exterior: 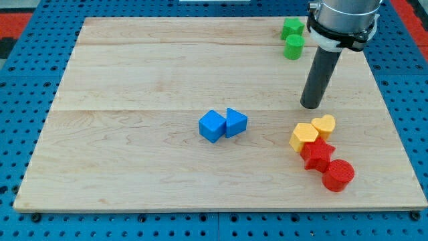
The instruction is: Slightly move the arm towards up
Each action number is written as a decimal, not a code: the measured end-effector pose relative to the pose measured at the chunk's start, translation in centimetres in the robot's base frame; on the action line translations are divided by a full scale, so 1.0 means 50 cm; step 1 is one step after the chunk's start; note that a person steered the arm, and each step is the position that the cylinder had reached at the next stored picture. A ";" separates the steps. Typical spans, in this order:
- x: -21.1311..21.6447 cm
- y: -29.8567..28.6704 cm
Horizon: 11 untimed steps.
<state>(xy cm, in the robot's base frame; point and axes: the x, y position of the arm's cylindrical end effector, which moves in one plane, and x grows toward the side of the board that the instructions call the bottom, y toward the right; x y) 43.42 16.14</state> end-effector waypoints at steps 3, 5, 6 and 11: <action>0.000 -0.001; -0.025 -0.001; -0.036 -0.001; -0.036 0.025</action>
